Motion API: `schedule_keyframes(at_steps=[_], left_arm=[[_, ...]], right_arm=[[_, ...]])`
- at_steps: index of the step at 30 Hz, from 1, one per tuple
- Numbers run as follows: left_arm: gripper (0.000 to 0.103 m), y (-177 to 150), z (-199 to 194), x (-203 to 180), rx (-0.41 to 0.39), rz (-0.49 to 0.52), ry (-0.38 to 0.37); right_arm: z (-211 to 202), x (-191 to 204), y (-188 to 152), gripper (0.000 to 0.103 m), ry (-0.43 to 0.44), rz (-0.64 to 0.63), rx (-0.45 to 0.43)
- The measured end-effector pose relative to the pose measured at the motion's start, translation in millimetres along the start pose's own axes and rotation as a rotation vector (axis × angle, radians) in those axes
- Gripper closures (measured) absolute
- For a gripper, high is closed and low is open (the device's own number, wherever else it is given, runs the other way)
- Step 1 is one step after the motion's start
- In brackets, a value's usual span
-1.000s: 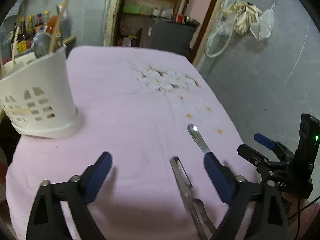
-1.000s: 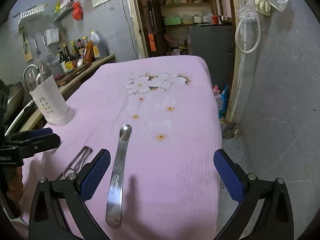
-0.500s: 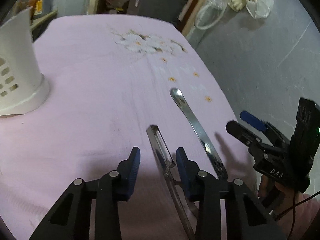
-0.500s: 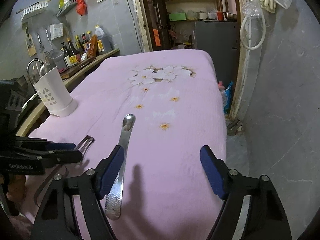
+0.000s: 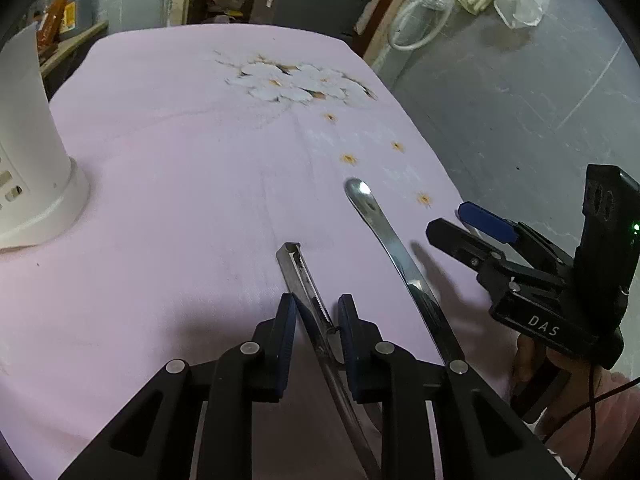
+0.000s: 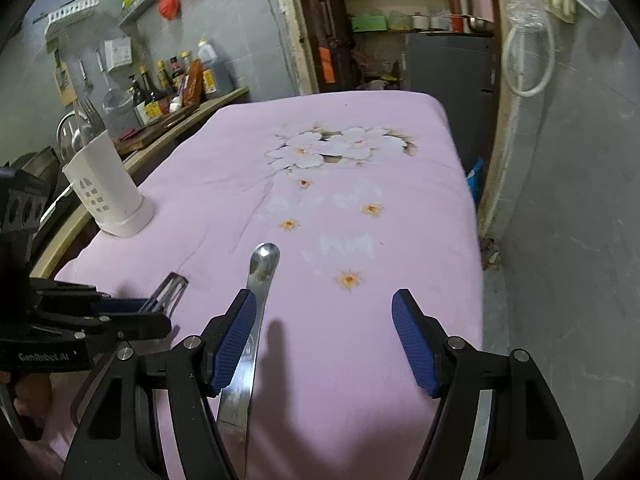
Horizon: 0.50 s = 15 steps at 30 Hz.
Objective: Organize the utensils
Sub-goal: 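Move the left tool to the metal tongs while the right tool reaches the steel knife, then close the left tool on the tongs while the right tool grasps the steel knife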
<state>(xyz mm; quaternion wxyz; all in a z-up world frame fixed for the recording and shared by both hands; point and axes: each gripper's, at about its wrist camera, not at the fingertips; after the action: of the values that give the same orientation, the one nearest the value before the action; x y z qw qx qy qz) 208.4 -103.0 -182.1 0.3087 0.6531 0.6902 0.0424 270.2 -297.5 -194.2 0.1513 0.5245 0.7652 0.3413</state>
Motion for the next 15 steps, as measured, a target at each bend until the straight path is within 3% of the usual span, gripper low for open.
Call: schedule_keyframes(at_steps=[6,9,13,15], left_arm=[[0.083,11,-7,13,-0.039,-0.015,0.020],[0.088,15,-11,19,-0.060,0.008,0.095],[0.088,17,-16,39,-0.059,-0.051,0.064],[0.088,18,-17,40,-0.066,-0.039,0.095]], right_arm=[[19,12,13,0.055,0.062,-0.066,0.036],[28,19,14,0.055,0.112,-0.105,0.070],[31,24,17,0.055,0.156,-0.140,0.089],[33,27,20,0.058,0.154,-0.162,0.098]])
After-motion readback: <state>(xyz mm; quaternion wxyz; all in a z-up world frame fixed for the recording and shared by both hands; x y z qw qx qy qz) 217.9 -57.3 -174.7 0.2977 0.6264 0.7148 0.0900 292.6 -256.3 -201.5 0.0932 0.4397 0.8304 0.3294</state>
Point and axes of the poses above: each gripper's, at about its wrist camera, not at the fingertips, and z roughly the way its jaws point, x to its left, y to its top, and after that the axes turned 5 degrees about -y, right-handed
